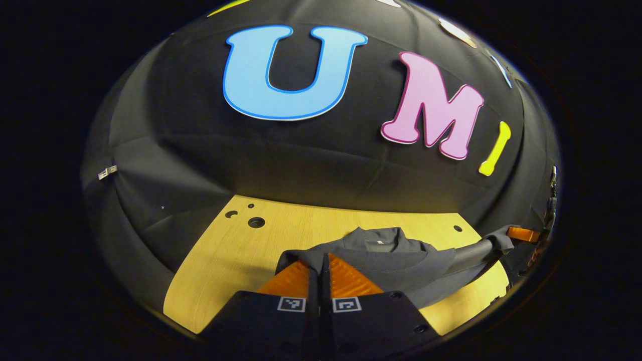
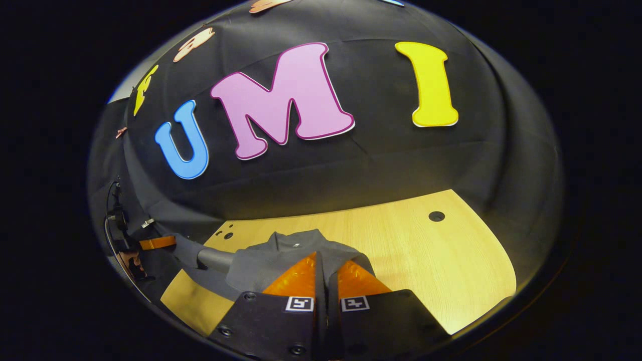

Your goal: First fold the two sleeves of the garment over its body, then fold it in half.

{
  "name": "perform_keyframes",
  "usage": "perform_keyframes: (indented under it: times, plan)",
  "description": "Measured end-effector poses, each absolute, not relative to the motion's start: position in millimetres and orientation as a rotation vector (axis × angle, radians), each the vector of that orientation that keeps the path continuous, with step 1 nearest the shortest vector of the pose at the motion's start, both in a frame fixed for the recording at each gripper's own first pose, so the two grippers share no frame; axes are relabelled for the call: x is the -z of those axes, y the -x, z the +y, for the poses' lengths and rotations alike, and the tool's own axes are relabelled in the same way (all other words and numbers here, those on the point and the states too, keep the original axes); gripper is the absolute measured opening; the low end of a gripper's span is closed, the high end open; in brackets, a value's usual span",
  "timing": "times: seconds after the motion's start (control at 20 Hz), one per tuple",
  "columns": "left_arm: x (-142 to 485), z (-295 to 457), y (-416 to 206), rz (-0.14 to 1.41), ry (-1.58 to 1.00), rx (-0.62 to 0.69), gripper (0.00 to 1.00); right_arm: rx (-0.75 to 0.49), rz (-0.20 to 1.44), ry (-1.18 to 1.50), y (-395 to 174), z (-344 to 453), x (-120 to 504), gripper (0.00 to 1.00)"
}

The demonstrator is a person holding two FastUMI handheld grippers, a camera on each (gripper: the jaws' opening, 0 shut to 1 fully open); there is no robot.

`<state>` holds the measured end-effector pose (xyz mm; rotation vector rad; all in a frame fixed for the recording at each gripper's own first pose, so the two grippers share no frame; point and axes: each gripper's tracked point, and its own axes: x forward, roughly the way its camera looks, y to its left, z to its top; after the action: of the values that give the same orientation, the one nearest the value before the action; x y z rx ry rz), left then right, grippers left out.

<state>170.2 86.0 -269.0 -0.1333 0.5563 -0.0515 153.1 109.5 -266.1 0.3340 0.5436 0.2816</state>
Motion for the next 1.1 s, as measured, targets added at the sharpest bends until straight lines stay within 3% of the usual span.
perform_keyframes:
  times: [0.55,1.1]
  plan:
    - [346,81,-253,0.606,0.076,0.031,0.05,-0.282,0.589,-0.310,-236,117,355,0.05]
    - [436,76,-303,0.665,0.040,0.023,0.05,-0.267,0.647,-0.259,-271,126,450,0.05]
